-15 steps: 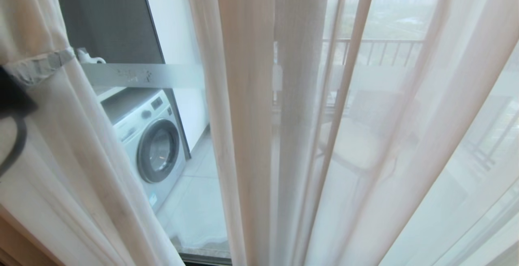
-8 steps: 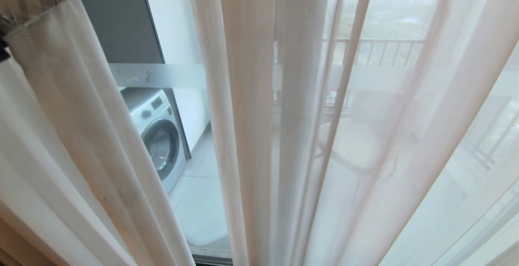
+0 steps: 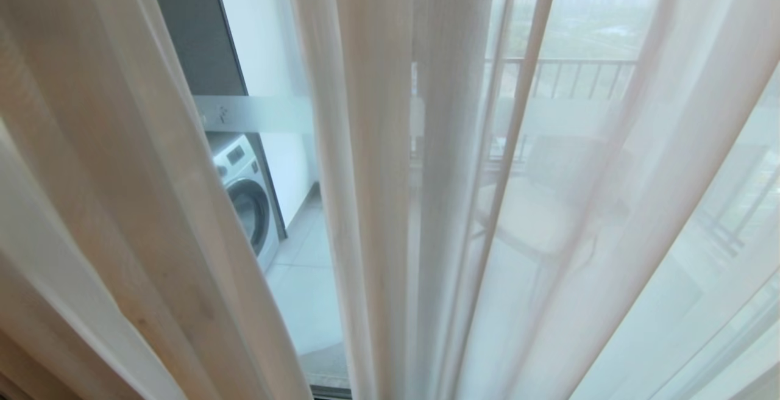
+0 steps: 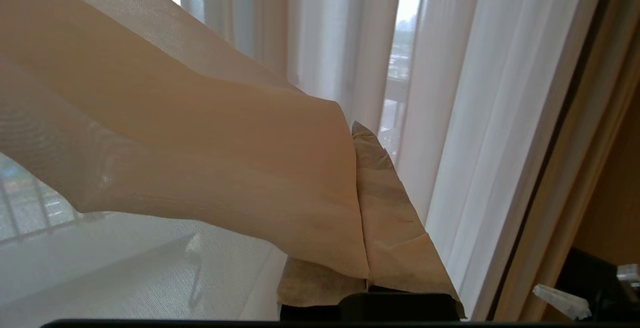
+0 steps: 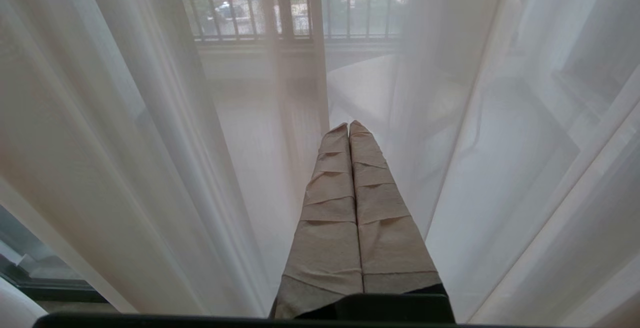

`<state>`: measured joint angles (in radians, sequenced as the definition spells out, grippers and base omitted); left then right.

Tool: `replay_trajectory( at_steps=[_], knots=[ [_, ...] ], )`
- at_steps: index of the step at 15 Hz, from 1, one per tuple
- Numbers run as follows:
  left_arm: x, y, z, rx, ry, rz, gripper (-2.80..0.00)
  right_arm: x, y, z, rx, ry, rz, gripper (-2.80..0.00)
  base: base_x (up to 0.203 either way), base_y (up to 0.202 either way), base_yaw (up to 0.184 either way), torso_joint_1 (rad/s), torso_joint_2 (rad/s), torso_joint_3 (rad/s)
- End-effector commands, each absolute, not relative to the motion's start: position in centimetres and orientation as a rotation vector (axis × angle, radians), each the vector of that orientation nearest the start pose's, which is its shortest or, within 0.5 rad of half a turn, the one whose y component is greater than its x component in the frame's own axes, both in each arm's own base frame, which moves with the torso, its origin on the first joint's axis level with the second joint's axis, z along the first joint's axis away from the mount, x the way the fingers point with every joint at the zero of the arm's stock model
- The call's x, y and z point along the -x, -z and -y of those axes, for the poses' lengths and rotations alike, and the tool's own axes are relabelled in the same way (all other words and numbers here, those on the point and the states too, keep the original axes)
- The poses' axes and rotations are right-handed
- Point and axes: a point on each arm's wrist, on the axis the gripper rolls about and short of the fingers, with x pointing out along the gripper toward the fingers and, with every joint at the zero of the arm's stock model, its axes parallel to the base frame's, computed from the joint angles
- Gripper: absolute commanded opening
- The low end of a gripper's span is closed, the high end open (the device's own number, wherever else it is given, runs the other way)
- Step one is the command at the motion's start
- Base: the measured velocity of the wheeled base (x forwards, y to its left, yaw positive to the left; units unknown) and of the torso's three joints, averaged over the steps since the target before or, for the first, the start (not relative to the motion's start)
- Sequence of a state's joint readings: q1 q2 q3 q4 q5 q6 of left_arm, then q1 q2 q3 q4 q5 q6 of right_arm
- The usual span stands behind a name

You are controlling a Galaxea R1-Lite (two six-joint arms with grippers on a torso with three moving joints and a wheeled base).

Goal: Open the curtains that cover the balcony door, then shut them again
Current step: Close the inner curtains on both sides, then close the outer curtains on both sides

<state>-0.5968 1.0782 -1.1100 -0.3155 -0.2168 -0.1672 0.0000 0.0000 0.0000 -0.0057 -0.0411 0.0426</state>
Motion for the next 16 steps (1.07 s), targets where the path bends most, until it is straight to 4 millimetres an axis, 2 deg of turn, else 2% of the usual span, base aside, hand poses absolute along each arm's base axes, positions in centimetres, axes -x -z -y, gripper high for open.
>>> replay_trajectory(
  at_steps=[1, 4, 8, 16],
  knots=[
    [-10.3, -38.4, 8.7, 0.229, 0.903, 0.279, -2.80, 2.3, -7.6, 0.1, -0.043, 0.041, 0.006, -2.80, 0.000, 0.000, 0.000, 0.000, 0.00, 0.000],
    [-11.8, -38.8, 11.3, 0.214, 0.962, 0.257, -2.80, 2.3, -7.6, 0.1, -0.043, 0.041, 0.005, -2.80, 0.000, 0.000, 0.000, 0.000, 0.00, 0.000],
    [-15.1, -38.7, 15.9, 0.188, 1.010, 0.213, -2.80, 2.3, -7.6, 0.1, -0.043, 0.041, 0.005, -2.80, 0.000, 0.000, 0.000, 0.000, 0.00, 0.000],
    [-22.8, -37.4, 27.5, 0.193, 1.076, 0.221, -2.80, 2.3, -7.6, 0.1, -0.043, 0.041, 0.006, -2.80, 0.000, 0.000, 0.000, 0.000, 0.00, 0.000]
  ],
)
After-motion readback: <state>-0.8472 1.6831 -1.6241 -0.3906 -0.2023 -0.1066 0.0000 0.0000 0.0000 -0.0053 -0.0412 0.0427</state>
